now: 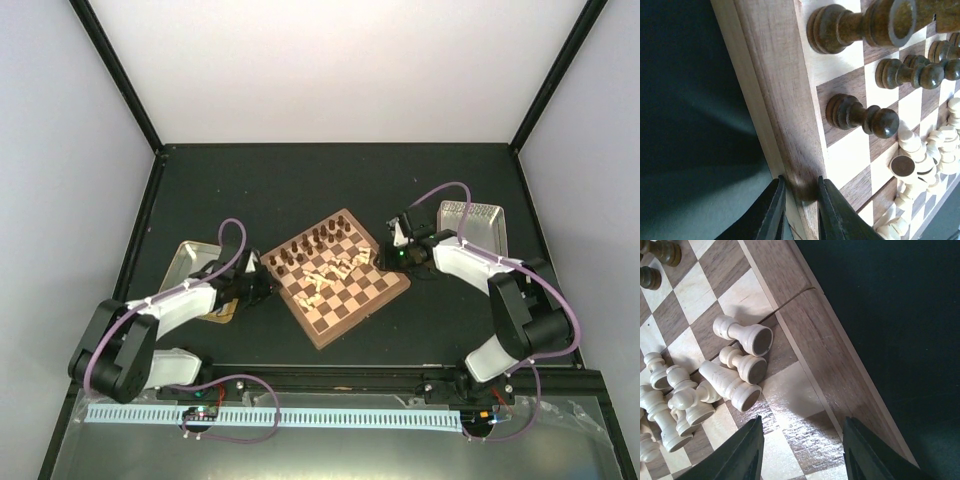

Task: Set up the chess pieces on the board
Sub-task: Adjust the chessboard at the center of the board.

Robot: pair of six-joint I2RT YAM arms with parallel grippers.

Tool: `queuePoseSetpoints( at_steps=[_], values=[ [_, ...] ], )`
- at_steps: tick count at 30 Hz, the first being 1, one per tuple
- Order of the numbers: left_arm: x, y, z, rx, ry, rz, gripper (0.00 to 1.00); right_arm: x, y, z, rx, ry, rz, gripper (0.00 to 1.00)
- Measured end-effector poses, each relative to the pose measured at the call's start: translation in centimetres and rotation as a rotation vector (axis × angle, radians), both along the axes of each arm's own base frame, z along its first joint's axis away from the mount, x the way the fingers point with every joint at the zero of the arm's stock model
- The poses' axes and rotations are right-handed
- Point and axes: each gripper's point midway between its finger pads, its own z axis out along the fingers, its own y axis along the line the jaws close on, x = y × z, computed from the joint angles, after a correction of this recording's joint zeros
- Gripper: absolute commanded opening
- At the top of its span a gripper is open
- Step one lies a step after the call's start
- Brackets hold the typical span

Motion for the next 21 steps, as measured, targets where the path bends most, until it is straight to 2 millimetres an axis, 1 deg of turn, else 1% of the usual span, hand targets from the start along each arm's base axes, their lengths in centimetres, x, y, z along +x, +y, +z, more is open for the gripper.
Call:
queuePoseSetpoints(
  at_steps=[7, 10, 12, 17, 19, 21],
  values=[
    [2.9, -0.8, 0.1, 0.041, -0.033, -0.045, 0.18, 0.5, -0.9, 0.0, -0.059, -0.020, -0.019, 0.46],
    [4.3, -1.3, 0.3, 0.059, -0.054, -0.068, 0.18, 0.8, -1.5, 0.4, -0.103, -0.034, -0.024, 0.47],
    [5.2, -1.6, 0.3, 0.068, -0.066, -0.083, 0.18, 0.9, -1.4, 1.1, -0.127, -0.053, -0.020, 0.48],
    [6.8, -1.7, 0.6, 0.094, -0.100, -0.101, 0.22, 1.8, 0.4, 3.7, -0.163, -0.129, 0.027, 0.47],
    [7.1, -1.6, 0.8, 0.102, -0.111, -0.104, 0.24, 2.1, 1.3, 4.6, -0.171, -0.159, 0.042, 0.43],
    [7.2, -1.5, 0.9, 0.113, -0.120, -0.107, 0.25, 2.4, 2.1, 5.1, -0.181, -0.177, 0.060, 0.39]
  ],
)
